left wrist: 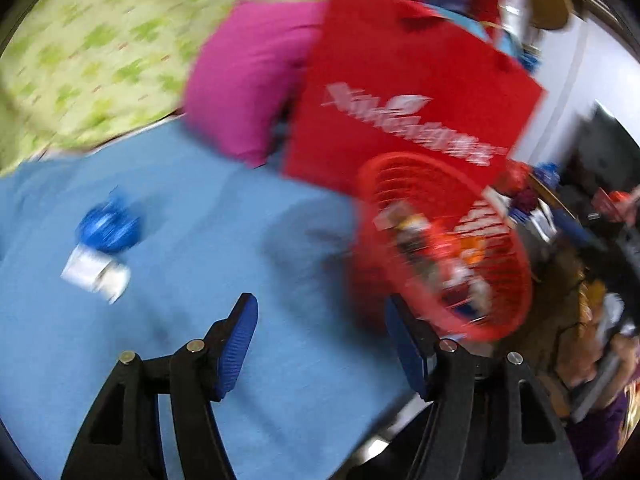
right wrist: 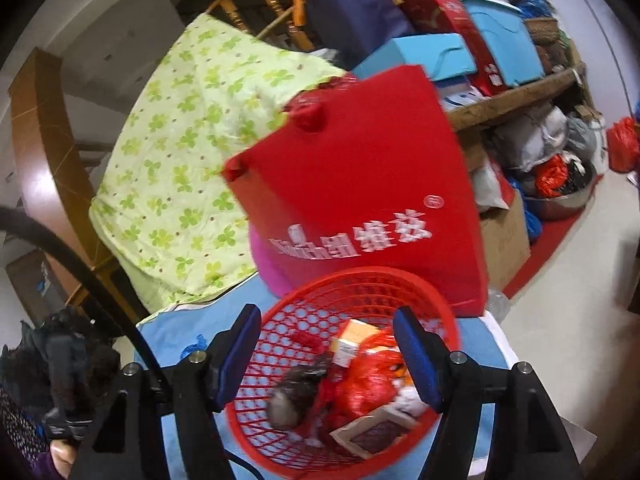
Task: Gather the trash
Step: 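Return both tools over the blanket toward the blue bag and white box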
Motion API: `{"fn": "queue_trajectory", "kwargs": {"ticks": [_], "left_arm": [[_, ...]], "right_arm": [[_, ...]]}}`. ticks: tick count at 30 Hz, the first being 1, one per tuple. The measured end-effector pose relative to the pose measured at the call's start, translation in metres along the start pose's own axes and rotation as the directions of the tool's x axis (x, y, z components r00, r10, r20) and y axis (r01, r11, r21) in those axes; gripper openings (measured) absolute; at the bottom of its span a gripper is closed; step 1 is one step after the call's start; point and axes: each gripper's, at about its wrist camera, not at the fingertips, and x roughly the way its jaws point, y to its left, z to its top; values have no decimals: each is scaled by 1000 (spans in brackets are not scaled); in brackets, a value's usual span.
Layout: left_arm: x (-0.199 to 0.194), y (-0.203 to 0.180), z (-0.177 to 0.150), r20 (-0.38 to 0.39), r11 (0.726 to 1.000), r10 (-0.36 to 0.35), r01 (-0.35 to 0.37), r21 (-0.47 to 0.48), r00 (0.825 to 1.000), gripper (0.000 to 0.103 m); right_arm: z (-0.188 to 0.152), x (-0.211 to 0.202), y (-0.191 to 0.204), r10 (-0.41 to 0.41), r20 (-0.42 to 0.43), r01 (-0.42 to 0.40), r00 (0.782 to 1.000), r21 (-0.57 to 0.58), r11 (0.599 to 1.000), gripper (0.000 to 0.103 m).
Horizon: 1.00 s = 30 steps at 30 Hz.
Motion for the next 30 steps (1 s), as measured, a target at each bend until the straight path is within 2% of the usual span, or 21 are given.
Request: {"fn": "queue_trajectory", "kwargs": {"ticks": [3,5,9,13,16,20,26,30], "left_arm": [[-4,54,-18,-13,992,63,-64,-107,998,67],[-11,88,-30,-15,977,124,-124,-171,992,67],[-27,147,-52,-11,936,244,-238,-259,970,67],[-36,183,-67,-7,898,326,-312,-309,945,67],[-38,206,-79,-8,878,349,-330,-346,937,67],[-32,224,-91,-20,866,350,-332,-374,936,67],[-24,244,-102,-30,852,350,-331,-404,936,67],[-19,254,-107,-27,842,346,-323,-432,938,67]], "right_arm": [[0,5,27,39,3,-39,999,-46,998,73],[-1,10,53,75,2,-75,997,-90,993,73],[-13,29,106,140,-26,-142,990,-173,975,73],[-36,57,155,177,-90,-194,980,-247,949,73],[-59,82,187,191,-163,-232,968,-290,928,73],[-94,118,217,183,-270,-270,945,-334,903,73],[-132,162,227,132,-377,-270,917,-342,900,73],[-139,186,224,108,-422,-260,900,-321,911,73]]}}
